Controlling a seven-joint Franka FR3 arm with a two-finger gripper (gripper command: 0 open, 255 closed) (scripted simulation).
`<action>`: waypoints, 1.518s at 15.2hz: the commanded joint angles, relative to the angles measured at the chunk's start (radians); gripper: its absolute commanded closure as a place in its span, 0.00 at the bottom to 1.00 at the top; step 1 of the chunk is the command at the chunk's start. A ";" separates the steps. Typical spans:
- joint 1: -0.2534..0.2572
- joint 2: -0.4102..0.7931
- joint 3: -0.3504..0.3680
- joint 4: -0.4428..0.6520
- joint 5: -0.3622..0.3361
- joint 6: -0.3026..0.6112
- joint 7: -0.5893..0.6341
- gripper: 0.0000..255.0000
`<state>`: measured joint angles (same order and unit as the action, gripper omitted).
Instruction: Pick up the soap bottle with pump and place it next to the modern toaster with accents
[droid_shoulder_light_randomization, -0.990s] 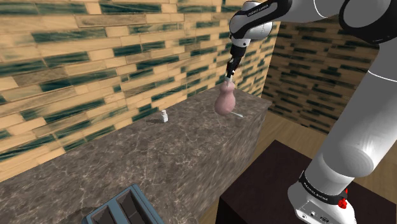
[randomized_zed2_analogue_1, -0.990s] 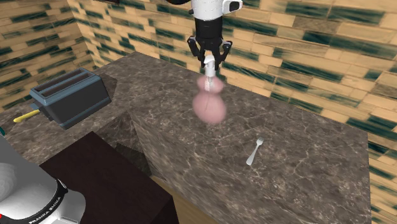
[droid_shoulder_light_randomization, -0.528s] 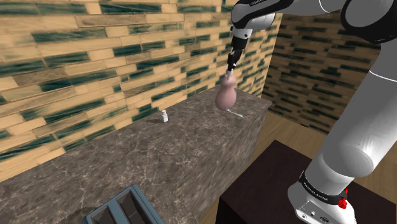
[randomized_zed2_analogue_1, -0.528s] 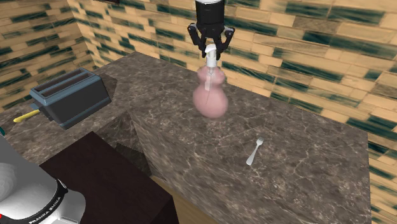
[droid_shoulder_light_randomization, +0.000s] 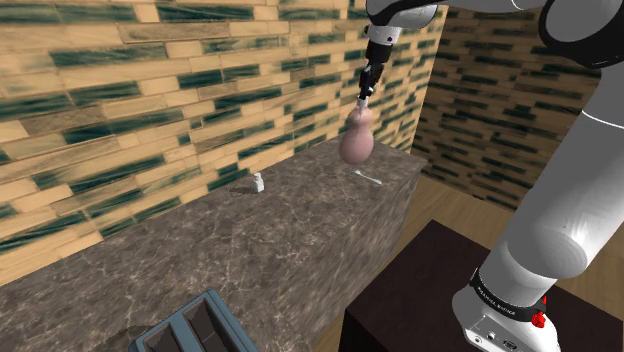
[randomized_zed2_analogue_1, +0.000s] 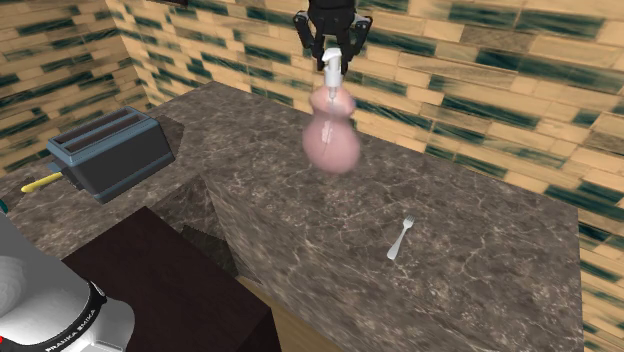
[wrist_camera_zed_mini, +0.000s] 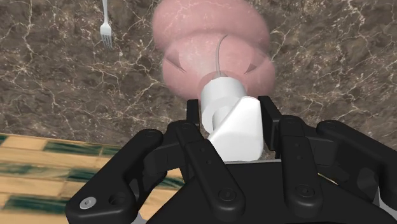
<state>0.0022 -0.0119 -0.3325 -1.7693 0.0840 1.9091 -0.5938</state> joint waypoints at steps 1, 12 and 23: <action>0.000 0.001 0.000 0.027 0.000 -0.025 0.003 1.00; -0.003 0.027 -0.003 0.206 0.006 -0.179 0.008 1.00; 0.001 0.042 0.000 0.362 0.009 -0.320 0.029 1.00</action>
<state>-0.0038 0.0465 -0.3378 -1.4000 0.1000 1.5950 -0.5763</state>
